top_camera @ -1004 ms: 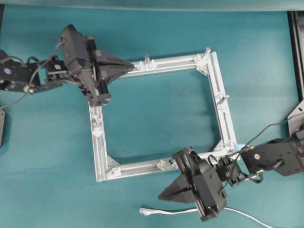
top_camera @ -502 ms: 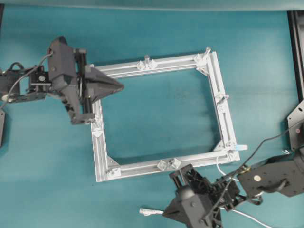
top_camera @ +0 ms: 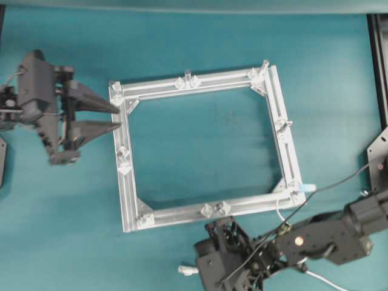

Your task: Move the cable alternately left and right between 8 pins so it hooks onto each one.

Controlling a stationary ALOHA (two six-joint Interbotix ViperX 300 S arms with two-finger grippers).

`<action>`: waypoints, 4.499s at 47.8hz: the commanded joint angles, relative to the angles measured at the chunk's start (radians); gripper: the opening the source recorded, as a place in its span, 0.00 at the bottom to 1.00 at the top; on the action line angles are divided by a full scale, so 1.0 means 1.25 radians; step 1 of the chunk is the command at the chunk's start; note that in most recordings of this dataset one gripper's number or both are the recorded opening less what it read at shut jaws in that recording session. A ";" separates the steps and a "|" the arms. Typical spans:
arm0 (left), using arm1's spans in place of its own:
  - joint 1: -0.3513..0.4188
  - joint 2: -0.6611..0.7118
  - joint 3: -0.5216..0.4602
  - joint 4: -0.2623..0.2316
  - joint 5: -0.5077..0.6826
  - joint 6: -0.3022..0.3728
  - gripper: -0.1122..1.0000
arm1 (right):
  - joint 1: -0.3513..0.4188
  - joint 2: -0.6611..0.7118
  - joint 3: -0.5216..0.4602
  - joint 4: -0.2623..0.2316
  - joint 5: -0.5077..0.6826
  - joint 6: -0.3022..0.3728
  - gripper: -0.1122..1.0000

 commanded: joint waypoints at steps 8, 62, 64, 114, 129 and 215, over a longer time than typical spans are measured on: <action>-0.010 -0.134 0.058 0.001 0.067 0.006 0.62 | 0.000 0.039 -0.071 -0.001 0.028 0.010 0.68; -0.037 -0.583 0.211 0.002 0.277 0.004 0.60 | 0.039 0.092 -0.167 -0.050 0.206 0.147 0.24; -0.037 -0.583 0.210 0.002 0.277 0.004 0.60 | 0.039 0.091 -0.166 -0.050 0.206 0.160 0.24; -0.034 -0.594 0.220 0.002 0.272 0.002 0.60 | 0.004 -0.179 0.044 -0.212 0.484 0.625 0.24; -0.034 -0.595 0.220 0.002 0.272 0.002 0.60 | -0.136 -0.182 0.044 -0.233 0.454 0.685 0.24; -0.034 -0.595 0.226 0.001 0.264 0.002 0.60 | -0.115 0.110 -0.439 -0.139 0.488 0.406 0.24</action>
